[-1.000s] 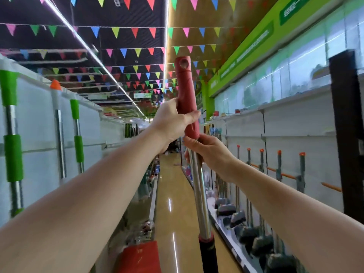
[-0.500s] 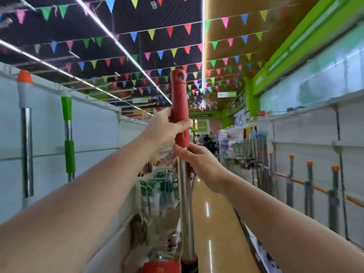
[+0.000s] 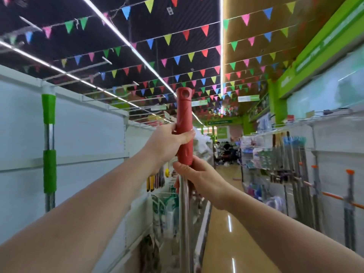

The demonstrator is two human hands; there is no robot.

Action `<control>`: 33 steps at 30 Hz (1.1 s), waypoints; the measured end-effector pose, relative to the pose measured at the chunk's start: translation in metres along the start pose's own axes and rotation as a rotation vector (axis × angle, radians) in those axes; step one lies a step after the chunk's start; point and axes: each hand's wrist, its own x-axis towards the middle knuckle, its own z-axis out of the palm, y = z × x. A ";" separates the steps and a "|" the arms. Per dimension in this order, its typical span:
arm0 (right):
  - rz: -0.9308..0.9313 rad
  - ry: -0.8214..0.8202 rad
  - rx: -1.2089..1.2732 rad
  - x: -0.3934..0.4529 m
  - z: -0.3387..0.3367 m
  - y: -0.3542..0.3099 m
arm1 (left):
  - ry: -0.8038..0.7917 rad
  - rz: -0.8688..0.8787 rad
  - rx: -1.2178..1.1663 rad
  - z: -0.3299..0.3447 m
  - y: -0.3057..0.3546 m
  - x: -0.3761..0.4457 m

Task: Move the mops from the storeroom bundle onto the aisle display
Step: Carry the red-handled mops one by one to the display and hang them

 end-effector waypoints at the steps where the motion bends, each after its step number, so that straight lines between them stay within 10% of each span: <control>1: -0.024 -0.016 0.009 0.011 -0.002 0.006 | 0.029 0.005 0.010 0.000 -0.004 0.009; 17: -0.261 -0.229 0.392 0.146 0.011 0.063 | 0.535 -0.109 0.280 -0.011 -0.037 0.093; 33: -0.318 -0.170 0.414 0.283 0.021 0.130 | 0.577 -0.024 0.381 -0.046 -0.122 0.206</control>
